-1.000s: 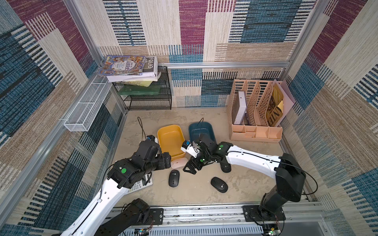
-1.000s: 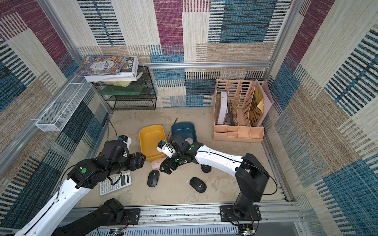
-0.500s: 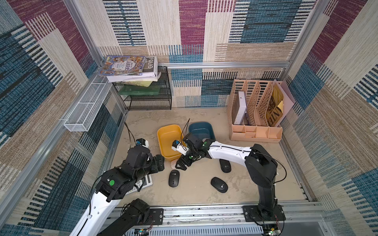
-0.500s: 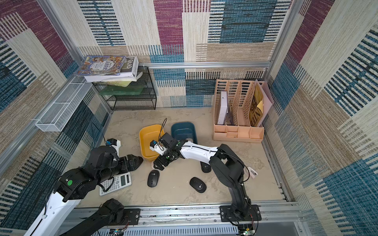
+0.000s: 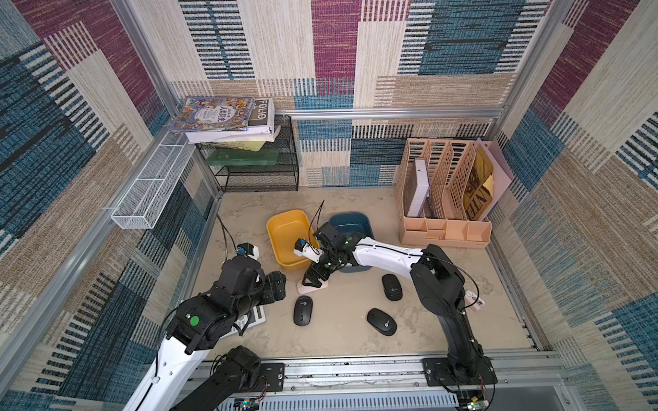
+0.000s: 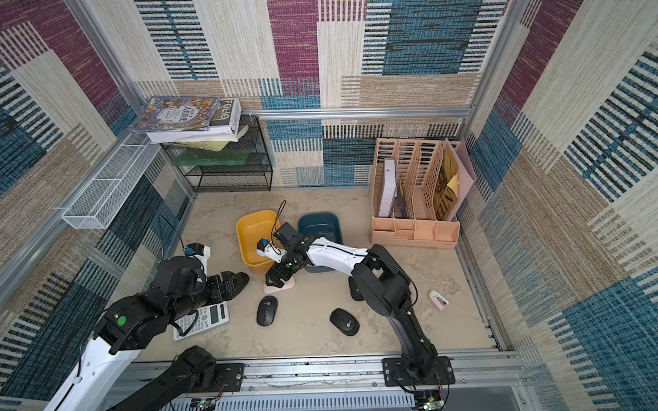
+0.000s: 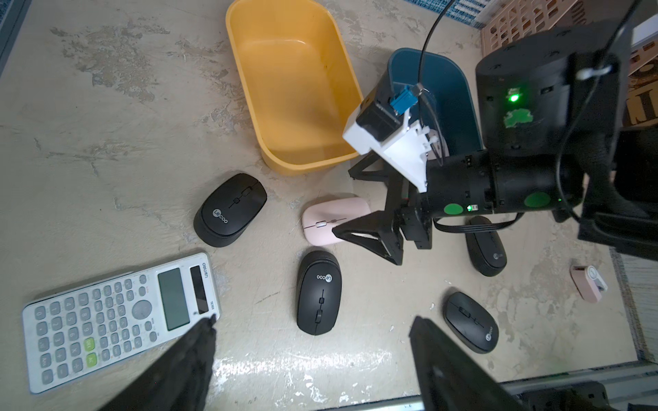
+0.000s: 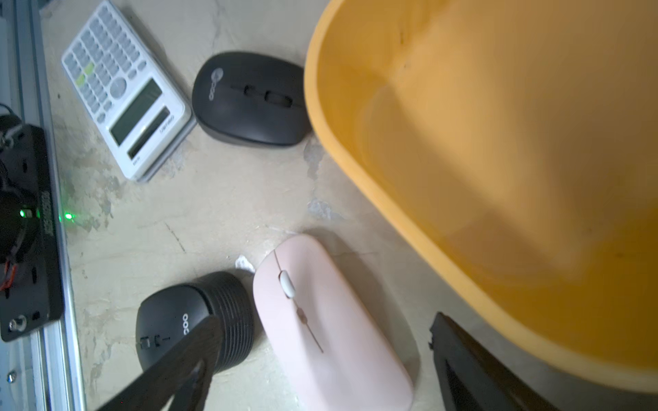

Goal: Place the mice by color into the storage box
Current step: Adjust the storage box at the center of the board, then pick up the mouse from the center of the board.

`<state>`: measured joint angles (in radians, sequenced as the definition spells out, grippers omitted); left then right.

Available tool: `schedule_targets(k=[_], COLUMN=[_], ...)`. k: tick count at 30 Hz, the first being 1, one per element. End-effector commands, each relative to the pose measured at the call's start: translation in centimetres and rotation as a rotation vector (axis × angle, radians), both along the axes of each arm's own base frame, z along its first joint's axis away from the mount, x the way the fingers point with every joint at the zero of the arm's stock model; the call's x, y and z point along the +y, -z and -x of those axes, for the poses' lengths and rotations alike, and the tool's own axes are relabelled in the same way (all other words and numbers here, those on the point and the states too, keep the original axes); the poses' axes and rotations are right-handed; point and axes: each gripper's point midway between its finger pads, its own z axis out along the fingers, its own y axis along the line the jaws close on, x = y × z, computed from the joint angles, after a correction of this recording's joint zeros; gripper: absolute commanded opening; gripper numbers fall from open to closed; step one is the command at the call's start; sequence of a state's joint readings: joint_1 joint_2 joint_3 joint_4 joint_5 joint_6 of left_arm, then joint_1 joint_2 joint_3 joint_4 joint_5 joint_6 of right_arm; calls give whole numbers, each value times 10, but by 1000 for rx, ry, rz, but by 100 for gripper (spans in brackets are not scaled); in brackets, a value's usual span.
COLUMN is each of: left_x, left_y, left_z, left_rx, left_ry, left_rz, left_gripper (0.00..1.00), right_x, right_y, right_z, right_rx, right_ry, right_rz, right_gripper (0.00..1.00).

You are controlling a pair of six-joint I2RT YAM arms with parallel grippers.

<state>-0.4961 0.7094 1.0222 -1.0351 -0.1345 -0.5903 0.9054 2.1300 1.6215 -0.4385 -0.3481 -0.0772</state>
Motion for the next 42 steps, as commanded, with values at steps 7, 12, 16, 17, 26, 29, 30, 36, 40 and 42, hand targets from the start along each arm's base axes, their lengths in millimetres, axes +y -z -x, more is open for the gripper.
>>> schedule_targets(k=[7,12,16,17,26,29,30,36,40,42], left_x=[-1,-1,-2,-3,-5,-6,-6,-6,-5,-5], left_y=[-1,-3,-2,-2,1,2,2,2,1,1], left_z=[-4,-5,-7,-8,-11,-12,-12,-12,-12,-12], left_rx=[-25,-36,-39,-39,-40,-36,-38,-41,-48,-50], left_ry=[24,30,36,38,50,53,53,59,59,60], left_rz=[-24,-29,-32,-34,-40,-42,-41,-49,-50,-53], left_gripper=[90,90,90,90,90,90,90,90,90,91], right_x=[-34,-32,-26,-26,-20,-17,-16,-14,-10,-7], right_y=[16,12,21,25,34,38,40,55,54,51], right_z=[-7,-9,-3,-3,-6,-3,-1,12,20,24], right_rx=[-182,-229,-229,-220,-205,-185,-179,-131,-111,-102], right_ry=[-160,-227,-297,-306,-350,-368,-375,-403,-399,-392], right_rz=[213,214,231,234,253,247,246,250,228,209], right_gripper=[96,96,96,96,96,96,95,96,99,93])
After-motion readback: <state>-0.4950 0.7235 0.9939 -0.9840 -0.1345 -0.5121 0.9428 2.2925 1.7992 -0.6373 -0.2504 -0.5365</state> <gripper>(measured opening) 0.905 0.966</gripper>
